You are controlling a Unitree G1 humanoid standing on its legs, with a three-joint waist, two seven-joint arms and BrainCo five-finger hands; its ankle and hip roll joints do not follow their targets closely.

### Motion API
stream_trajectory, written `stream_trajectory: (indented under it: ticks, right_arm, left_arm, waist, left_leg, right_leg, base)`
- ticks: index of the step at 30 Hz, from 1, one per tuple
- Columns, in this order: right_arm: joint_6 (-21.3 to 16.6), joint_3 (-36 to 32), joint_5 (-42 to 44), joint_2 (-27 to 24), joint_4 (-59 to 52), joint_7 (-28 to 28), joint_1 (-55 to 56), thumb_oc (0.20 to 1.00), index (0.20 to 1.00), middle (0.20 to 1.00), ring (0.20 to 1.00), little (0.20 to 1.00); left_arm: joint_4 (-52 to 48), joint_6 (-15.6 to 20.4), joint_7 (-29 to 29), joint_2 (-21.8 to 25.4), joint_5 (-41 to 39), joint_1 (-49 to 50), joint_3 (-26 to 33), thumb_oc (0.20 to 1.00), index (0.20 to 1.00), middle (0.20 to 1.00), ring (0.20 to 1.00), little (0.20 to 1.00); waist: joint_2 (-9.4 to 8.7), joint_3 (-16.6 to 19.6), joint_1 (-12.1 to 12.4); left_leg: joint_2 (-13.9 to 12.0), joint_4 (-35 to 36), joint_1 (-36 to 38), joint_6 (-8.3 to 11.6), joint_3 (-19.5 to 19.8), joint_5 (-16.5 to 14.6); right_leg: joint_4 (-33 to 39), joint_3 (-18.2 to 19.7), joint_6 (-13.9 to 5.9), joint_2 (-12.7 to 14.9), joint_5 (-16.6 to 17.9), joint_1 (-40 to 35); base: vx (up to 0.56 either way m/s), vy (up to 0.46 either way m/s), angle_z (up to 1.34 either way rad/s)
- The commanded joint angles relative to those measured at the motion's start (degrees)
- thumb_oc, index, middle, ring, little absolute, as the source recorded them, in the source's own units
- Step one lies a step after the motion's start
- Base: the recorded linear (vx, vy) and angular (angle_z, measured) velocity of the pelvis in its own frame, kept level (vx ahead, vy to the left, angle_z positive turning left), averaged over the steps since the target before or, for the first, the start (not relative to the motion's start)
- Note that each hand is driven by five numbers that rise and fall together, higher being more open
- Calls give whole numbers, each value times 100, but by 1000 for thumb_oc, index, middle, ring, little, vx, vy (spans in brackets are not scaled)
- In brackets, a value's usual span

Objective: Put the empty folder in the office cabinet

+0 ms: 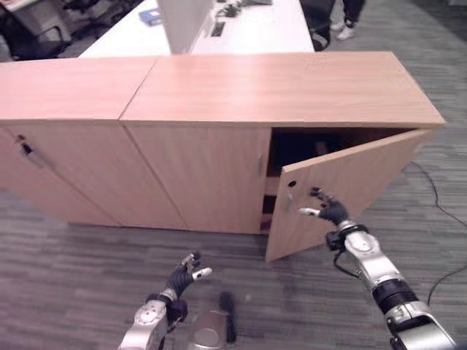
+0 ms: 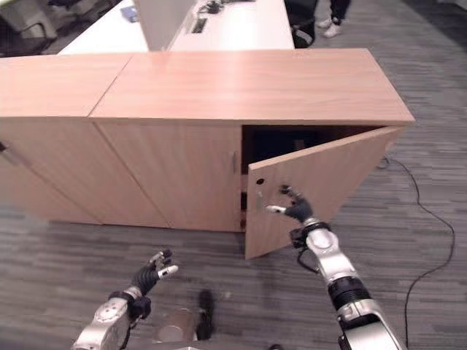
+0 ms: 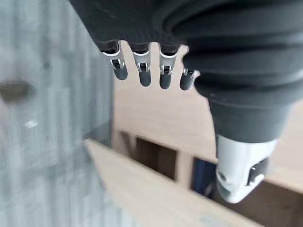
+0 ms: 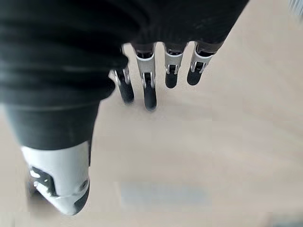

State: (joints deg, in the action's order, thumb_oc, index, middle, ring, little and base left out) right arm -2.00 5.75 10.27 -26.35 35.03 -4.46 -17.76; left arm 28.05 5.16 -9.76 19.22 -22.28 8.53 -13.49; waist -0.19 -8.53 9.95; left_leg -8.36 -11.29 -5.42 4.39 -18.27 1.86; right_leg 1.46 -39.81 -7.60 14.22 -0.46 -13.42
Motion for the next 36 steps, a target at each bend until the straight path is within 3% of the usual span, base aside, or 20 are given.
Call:
stream_trajectory:
  ticks: [1, 2, 3, 4, 5, 6, 8, 9, 15, 24, 30, 33, 34, 35, 36]
  right_arm:
    - [-194, -14, 296, -142, 610, -274, -560, 1000, 1000, 1000, 1000, 1000]
    - [-152, -37, 293, -249, 885, -288, -706, 1000, 1000, 1000, 1000, 1000]
    - [-159, -107, 360, -505, 1360, -369, -968, 1000, 1000, 1000, 1000, 1000]
    - [-170, -100, 366, -512, 1381, -365, -988, 1000, 1000, 1000, 1000, 1000]
    - [-158, -109, 439, -609, 1595, -396, -1120, 1000, 1000, 1000, 1000, 1000]
    - [-160, -100, 633, -1031, 2211, -434, -1550, 1000, 1000, 1000, 1000, 1000]
    - [-157, -166, 694, -1198, 2537, -433, -1704, 1000, 1000, 1000, 1000, 1000]
    - [-119, -185, 844, -1417, 2886, -407, -1961, 1000, 1000, 1000, 1000, 1000]
    - [-40, 52, 803, -1591, 3338, -290, -2355, 1000, 1000, 1000, 1000, 1000]
    - [-61, 228, 731, -1707, 3521, -322, -2656, 1000, 1000, 1000, 1000, 1000]
    - [-109, 100, 835, -1296, 3300, -341, -2172, 1000, 1000, 1000, 1000, 1000]
    - [-230, -128, 988, -668, 2628, -389, -1353, 1000, 1000, 1000, 1000, 1000]
    - [-277, -224, 906, -253, 2097, -345, -676, 1000, 1000, 1000, 1000, 1000]
    - [-253, -241, 892, -234, 2038, -361, -616, 1000, 1000, 1000, 1000, 1000]
    - [-243, -289, 607, 178, 1396, -278, 239, 1000, 1000, 1000, 1000, 1000]
  left_arm:
    - [-226, 137, -176, 502, -91, -129, -144, 1000, 1000, 1000, 1000, 1000]
    - [-256, 130, -191, 580, -62, -168, -180, 1000, 1000, 1000, 1000, 1000]
    - [-293, 152, -188, 706, -88, -288, -271, 1000, 1000, 1000, 1000, 1000]
    - [-290, 153, -187, 701, -90, -297, -270, 1000, 1000, 1000, 1000, 1000]
    - [-282, 165, -173, 714, -122, -353, -297, 1000, 1000, 1000, 1000, 1000]
    - [-305, 221, -144, 845, -262, -433, -339, 1000, 1000, 1000, 1000, 1000]
    - [-264, 227, -157, 850, -260, -445, -330, 1000, 1000, 1000, 1000, 1000]
    - [-276, 234, -102, 820, -259, -376, -278, 1000, 1000, 1000, 1000, 1000]
    - [-385, 176, -136, 764, -217, -90, -282, 1000, 1000, 1000, 1000, 1000]
    - [-421, 141, -147, 692, -252, 1, -339, 1000, 1000, 1000, 1000, 1000]
    - [-416, 125, -75, 633, -250, 38, -254, 1000, 1000, 1000, 1000, 1000]
    - [-373, 138, -11, 485, -243, 84, -141, 1000, 1000, 1000, 1000, 1000]
    - [-352, 130, 28, 367, -232, 111, 0, 1000, 1000, 1000, 1000, 1000]
    - [-355, 130, 28, 381, -230, 132, -7, 1000, 1000, 1000, 1000, 1000]
    - [-283, 112, 74, 224, -175, 164, 225, 1000, 1000, 1000, 1000, 1000]
  waist:
    - [-57, 120, 5]
    - [-55, 61, -38]
    - [8, 26, -85]
    - [12, 18, -79]
    - [30, 5, -112]
    - [-25, 8, -155]
    - [-111, 89, -154]
    - [-149, 235, -75]
    - [-63, 332, 9]
    - [21, 353, 19]
    - [86, 346, -74]
    - [129, 328, -211]
    - [170, 297, -348]
    - [159, 319, -337]
    - [185, 313, -487]
  left_leg:
    - [233, 374, 299, -92, 779, -594]
    - [328, 441, 406, -188, 840, -643]
    - [373, 659, 454, -249, 1027, -462]
    - [371, 671, 462, -245, 1020, -458]
    - [370, 781, 525, -197, 1146, -440]
    - [403, 937, 602, 15, 1460, -424]
    - [420, 1013, 630, 80, 1610, -398]
    - [413, 1104, 643, 153, 1668, -324]
    - [307, 1321, 835, 271, 1820, -211]
    - [221, 1507, 876, 386, 1941, -74]
    - [170, 1512, 933, 391, 1908, -87]
    - [161, 1507, 984, 371, 1843, -120]
    - [155, 1505, 1018, 354, 1782, -144]
    - [155, 1506, 1023, 354, 1776, -146]
    - [145, 1508, 1060, 333, 1699, -174]
  right_leg:
    - [-2053, 485, -377, 540, -300, 465]
    - [-2643, 638, -549, 774, 48, 733]
    - [-2930, 1114, -562, 708, 162, 1172]
    - [-2940, 1123, -559, 708, 154, 1179]
    - [-2744, 1372, -540, 586, 15, 1285]
    - [-1184, 1696, -438, 310, -131, 1224]
    - [-608, 1815, -490, 179, -1, 1039]
    - [-284, 1753, -481, 107, 134, 787]
    - [204, 1543, -415, -102, 153, 335]
    - [326, 1418, -345, -255, 88, 258]
    - [321, 1455, -306, -298, 51, 243]
    - [314, 1543, -286, -300, 44, 256]
    - [307, 1596, -281, -288, 51, 287]
    - [308, 1601, -281, -289, 51, 287]
    - [303, 1675, -278, -278, 55, 320]
  base:
    - [126, 203, 102]
    - [57, 154, 141]
    - [23, 87, 131]
    - [10, 23, 128]
    - [153, -200, 108]
    - [182, -253, 94]
    - [189, -246, 72]
    - [185, -181, 94]
    - [73, -78, 24]
    - [14, -32, 8]
    - [5, -5, 4]
    - [8, 17, 4]
    - [10, 18, 10]
    - [16, 25, -18]
    - [19, 16, -32]
